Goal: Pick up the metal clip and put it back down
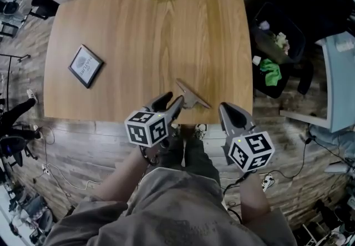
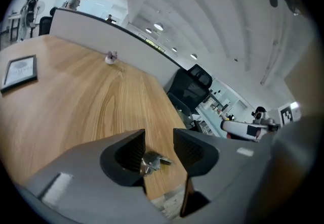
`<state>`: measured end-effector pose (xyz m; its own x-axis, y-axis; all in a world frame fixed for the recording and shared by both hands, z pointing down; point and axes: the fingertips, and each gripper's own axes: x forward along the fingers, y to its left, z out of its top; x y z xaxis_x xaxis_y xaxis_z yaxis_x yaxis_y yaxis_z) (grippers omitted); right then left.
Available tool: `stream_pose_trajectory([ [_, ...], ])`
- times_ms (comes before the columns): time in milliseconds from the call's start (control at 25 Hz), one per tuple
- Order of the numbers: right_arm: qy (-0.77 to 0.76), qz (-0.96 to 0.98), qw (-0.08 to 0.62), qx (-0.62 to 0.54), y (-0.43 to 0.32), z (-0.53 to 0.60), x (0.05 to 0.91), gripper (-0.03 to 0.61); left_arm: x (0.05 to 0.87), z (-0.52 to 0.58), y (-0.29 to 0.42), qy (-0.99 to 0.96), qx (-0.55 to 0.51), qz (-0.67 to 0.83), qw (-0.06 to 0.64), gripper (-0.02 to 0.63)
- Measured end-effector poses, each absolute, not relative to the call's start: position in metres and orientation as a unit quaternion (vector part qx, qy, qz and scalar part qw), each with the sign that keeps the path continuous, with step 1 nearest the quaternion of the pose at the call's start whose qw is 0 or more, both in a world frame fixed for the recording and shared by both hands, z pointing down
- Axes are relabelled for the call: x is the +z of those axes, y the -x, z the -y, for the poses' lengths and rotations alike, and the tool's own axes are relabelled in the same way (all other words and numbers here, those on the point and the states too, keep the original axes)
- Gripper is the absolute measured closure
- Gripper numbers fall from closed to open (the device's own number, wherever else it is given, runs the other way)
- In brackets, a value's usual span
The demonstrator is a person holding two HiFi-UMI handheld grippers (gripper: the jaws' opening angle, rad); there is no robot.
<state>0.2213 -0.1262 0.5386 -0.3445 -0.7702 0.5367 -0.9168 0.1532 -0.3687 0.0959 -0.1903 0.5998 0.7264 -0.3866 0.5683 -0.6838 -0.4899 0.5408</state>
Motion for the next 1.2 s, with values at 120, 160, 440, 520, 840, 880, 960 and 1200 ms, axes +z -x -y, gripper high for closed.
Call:
stream_pose_trajectory([
  [120,-0.557,0.75,0.114,0.339,-0.217,0.128,0.546,0.566,0.625,0.187,-0.096,-0.815,0.172,0.321,0.451,0.439],
  [160,-0.555,0.75,0.114,0.341,-0.216,0.128,0.547,0.566,0.633,0.186,-0.095,-0.805,0.17,0.323,0.468,0.437],
  [440,-0.547,0.749,0.118,0.354,-0.208,0.128,0.56,0.566,0.675,0.175,-0.097,-0.732,0.152,0.339,0.571,0.411],
  [520,-0.547,0.749,0.118,0.356,-0.207,0.128,0.562,0.566,0.684,0.172,-0.1,-0.714,0.148,0.339,0.595,0.411],
  [840,-0.544,0.747,0.123,0.362,-0.204,0.128,0.566,0.566,0.7,0.162,-0.109,-0.65,0.093,0.321,0.682,0.54],
  [880,-0.544,0.747,0.124,0.362,-0.204,0.128,0.566,0.566,0.698,0.163,-0.112,-0.649,0.086,0.32,0.685,0.586],
  [960,-0.546,0.747,0.125,0.36,-0.204,0.127,0.564,0.566,0.696,0.166,-0.114,-0.639,0.071,0.323,0.694,0.601],
  [1200,-0.553,0.753,0.122,0.335,-0.204,0.127,0.54,0.566,0.678,0.167,-0.11,-0.648,0.063,0.316,0.69,0.606],
])
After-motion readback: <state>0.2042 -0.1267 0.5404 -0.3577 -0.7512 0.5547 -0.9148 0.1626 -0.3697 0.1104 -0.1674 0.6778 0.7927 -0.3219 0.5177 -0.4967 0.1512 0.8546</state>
